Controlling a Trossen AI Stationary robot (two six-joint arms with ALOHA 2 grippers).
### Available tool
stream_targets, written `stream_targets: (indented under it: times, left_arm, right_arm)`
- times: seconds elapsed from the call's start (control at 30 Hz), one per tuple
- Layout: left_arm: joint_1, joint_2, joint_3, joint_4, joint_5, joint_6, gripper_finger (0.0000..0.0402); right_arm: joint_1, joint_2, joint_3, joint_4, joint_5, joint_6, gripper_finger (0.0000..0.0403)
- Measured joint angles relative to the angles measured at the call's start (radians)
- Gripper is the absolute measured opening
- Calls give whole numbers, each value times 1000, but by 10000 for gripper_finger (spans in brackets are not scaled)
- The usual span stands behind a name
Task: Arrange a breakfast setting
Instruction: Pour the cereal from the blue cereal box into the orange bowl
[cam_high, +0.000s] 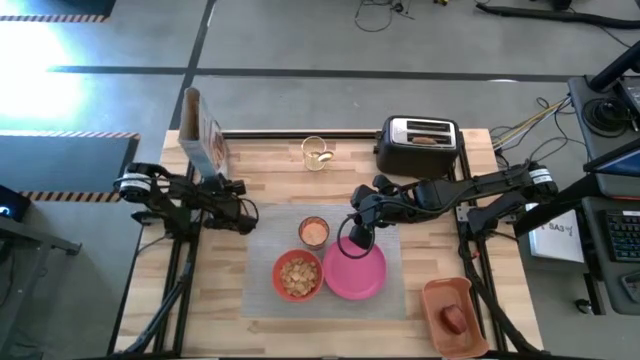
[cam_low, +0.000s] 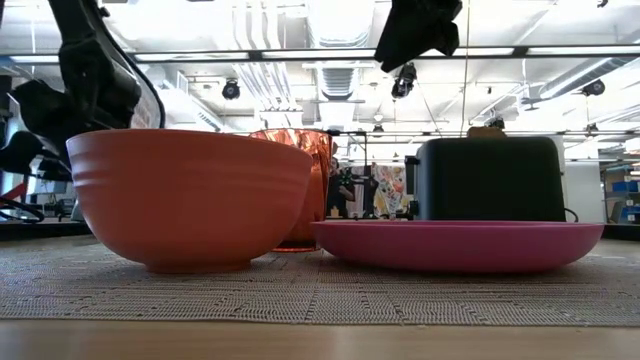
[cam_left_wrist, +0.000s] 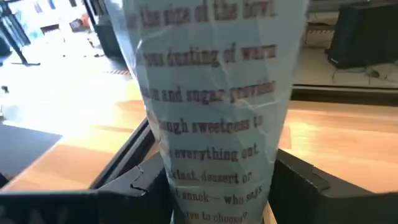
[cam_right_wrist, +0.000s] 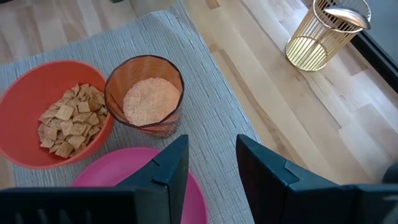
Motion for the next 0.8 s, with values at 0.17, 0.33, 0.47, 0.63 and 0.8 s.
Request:
stream_targets:
  times: [0.17, 0.33, 0.47, 0.63, 0.8]
  left_arm:
    - [-13, -8, 6, 6, 24, 71, 188]
    - [-28, -12, 19, 8, 57, 83, 189]
    - [-35, -17, 44, 8, 115, 71, 204]
    - [-46, -17, 75, 25, 206, 106, 220]
    - [-77, -17, 106, 22, 299, 178, 216]
  right_arm:
    - [0, 0, 0, 2, 0, 0, 123]
    - [0, 0, 0, 2, 0, 0, 123]
    - [0, 0, 0, 2, 0, 0, 123]
    - [0, 0, 0, 2, 0, 0, 123]
    - [0, 0, 0, 3, 0, 0, 123]
